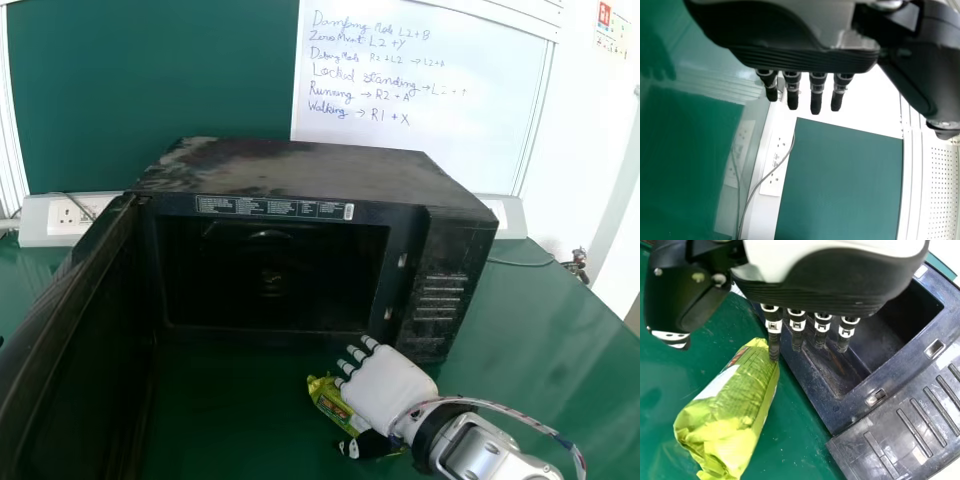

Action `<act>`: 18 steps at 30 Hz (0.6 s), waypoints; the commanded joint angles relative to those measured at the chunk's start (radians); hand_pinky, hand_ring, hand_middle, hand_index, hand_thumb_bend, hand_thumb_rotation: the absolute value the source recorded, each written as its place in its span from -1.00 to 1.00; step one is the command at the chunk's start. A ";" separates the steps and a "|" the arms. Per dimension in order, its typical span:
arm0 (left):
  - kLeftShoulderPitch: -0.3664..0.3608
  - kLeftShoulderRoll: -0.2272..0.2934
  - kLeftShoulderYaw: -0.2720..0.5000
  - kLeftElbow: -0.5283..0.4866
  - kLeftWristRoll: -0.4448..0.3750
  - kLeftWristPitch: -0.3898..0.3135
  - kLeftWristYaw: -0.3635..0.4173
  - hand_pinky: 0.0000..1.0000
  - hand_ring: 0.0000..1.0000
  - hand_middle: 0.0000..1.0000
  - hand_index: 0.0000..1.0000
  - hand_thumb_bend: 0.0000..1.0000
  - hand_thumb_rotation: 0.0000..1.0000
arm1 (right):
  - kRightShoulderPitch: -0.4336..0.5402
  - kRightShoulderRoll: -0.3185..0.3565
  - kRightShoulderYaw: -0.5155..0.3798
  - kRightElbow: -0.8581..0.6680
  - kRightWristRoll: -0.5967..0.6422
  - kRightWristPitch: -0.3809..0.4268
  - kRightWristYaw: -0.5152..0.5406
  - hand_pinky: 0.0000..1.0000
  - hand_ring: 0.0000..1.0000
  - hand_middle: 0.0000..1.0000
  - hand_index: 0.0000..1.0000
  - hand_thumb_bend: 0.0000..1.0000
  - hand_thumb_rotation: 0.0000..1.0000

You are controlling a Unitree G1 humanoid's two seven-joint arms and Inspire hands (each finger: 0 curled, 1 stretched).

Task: Put biscuit inside oven

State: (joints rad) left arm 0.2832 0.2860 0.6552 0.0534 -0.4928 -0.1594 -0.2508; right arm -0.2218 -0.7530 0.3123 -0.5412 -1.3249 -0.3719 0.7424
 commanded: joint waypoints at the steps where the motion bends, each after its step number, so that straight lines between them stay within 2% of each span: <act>1: -0.010 0.013 0.012 0.003 0.002 -0.004 0.002 0.64 0.75 0.77 0.89 0.83 0.57 | 0.003 -0.013 0.019 0.016 0.001 -0.026 0.019 1.00 1.00 0.96 0.62 0.65 -0.37; 6: -0.005 0.014 0.015 0.002 0.000 -0.005 0.002 0.64 0.76 0.78 0.89 0.84 0.57 | -0.025 -0.003 0.073 0.059 -0.044 -0.050 0.049 1.00 1.00 0.98 0.67 0.60 -0.30; 11: -0.001 0.014 0.017 -0.012 -0.010 0.009 0.005 0.64 0.75 0.77 0.88 0.89 0.52 | -0.042 0.001 0.108 0.105 -0.066 -0.061 0.030 1.00 1.00 0.97 0.72 0.68 -0.19; 18: -0.001 0.014 0.018 -0.014 -0.019 0.011 0.000 0.64 0.75 0.78 0.89 0.86 0.52 | -0.044 -0.003 0.107 0.099 -0.057 -0.058 0.013 1.00 1.00 0.95 0.65 0.66 -0.23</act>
State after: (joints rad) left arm 0.2875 0.2868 0.6563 0.0493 -0.4956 -0.1566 -0.2480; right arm -0.2973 -0.7531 0.3856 -0.4555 -1.4132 -0.3922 0.7470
